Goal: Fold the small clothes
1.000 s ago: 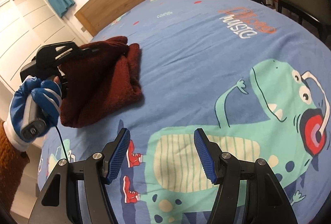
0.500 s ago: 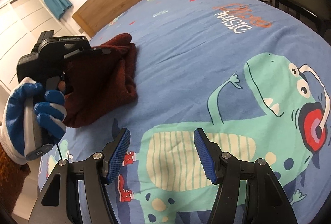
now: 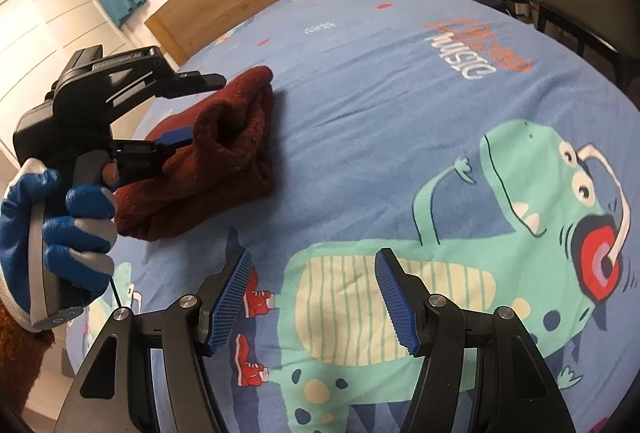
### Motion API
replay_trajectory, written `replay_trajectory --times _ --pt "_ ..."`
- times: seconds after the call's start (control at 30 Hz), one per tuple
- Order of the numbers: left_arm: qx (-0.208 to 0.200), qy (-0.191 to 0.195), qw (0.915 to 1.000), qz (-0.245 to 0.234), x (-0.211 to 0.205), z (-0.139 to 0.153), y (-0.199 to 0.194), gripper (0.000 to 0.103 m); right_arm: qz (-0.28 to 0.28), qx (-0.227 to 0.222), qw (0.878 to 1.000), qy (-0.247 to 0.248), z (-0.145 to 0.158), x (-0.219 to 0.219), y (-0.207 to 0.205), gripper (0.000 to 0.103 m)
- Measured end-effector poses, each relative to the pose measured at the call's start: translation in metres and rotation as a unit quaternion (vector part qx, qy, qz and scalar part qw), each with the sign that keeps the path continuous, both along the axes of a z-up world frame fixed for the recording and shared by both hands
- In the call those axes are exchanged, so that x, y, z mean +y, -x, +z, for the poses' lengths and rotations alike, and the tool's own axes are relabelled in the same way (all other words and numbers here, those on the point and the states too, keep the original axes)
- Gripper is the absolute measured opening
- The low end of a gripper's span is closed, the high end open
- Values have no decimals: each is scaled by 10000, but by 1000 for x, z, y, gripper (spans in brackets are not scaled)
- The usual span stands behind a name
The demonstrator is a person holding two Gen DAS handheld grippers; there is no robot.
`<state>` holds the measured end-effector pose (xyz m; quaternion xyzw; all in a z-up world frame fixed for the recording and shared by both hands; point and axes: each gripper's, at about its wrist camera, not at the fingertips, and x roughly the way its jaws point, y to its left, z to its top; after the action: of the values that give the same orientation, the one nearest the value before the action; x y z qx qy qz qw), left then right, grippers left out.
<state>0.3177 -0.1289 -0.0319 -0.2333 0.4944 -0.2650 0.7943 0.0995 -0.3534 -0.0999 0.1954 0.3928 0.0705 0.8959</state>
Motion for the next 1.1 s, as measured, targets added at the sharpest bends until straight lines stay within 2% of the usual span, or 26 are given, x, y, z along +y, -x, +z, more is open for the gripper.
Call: replay_trajectory --times 0.2,0.33,0.53,0.63,0.73,0.93,1.1 --pt "-559 -169 9982 -166 39 29 10 45 288 -253 9990 220 28 23 -16 66" --pt "-1038 -691 9920 -183 80 43 16 45 633 -536 9959 365 54 53 -36 66" --pt "-1269 -1196 9841 -323 113 26 23 45 1168 -858 9878 572 78 111 -87 66" --pt "-1234 -1282 9827 -511 111 4 29 45 1334 -862 9854 613 75 130 -111 66" --pt "-1147 -1311 9822 -704 109 -19 37 45 1329 -665 9854 825 56 138 -138 66" --pt "-1201 -1442 9764 -1072 81 -49 61 45 1278 -229 9869 962 13 119 -165 66" --pt "-1263 -1524 9748 -1025 60 -61 56 45 1338 -262 9871 838 3 105 -170 66"
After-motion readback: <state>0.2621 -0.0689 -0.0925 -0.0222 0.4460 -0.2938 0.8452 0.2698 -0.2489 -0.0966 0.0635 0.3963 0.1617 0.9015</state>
